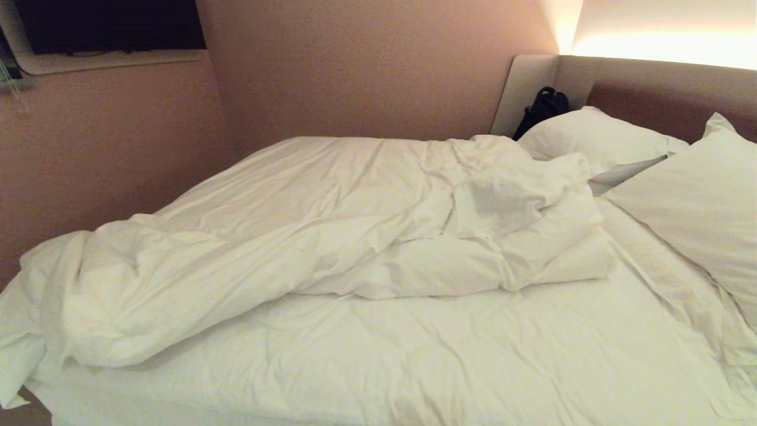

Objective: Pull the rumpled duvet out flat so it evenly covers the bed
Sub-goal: Hold the folded corner of the quilt

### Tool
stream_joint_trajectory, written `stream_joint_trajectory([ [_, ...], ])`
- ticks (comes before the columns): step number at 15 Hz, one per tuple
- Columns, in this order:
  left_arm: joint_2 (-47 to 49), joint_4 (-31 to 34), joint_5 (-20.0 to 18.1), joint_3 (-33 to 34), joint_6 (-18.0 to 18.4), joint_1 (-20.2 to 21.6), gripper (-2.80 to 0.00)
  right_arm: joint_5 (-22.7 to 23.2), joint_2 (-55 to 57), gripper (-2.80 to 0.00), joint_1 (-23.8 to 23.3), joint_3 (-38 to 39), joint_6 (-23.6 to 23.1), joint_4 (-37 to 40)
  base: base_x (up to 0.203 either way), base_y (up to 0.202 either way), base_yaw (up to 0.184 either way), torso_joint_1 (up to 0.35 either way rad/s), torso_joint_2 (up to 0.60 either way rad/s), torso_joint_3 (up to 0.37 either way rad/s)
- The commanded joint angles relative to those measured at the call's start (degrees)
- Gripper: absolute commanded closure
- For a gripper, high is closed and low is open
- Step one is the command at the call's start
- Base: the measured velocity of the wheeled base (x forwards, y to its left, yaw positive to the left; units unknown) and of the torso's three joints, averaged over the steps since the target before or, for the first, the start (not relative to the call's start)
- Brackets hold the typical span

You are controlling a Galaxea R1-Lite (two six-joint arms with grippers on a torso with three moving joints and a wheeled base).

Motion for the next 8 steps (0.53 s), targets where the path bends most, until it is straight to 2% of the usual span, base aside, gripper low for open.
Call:
stream_joint_trajectory([
  [1,0.04,-0.06,0.01,0.00,-0.04,0.03,0.00,0.03,-0.02,0.00,-0.05,0.00,0.08,0.01,0.000,0.000,0.000,0.000,0.00,0.000],
  [8,0.04,-0.06,0.01,0.00,-0.12,0.03,0.00,0.02,-0.02,0.00,-0.05,0.00,0.00,0.01,0.000,0.000,0.000,0.000,0.00,0.000],
])
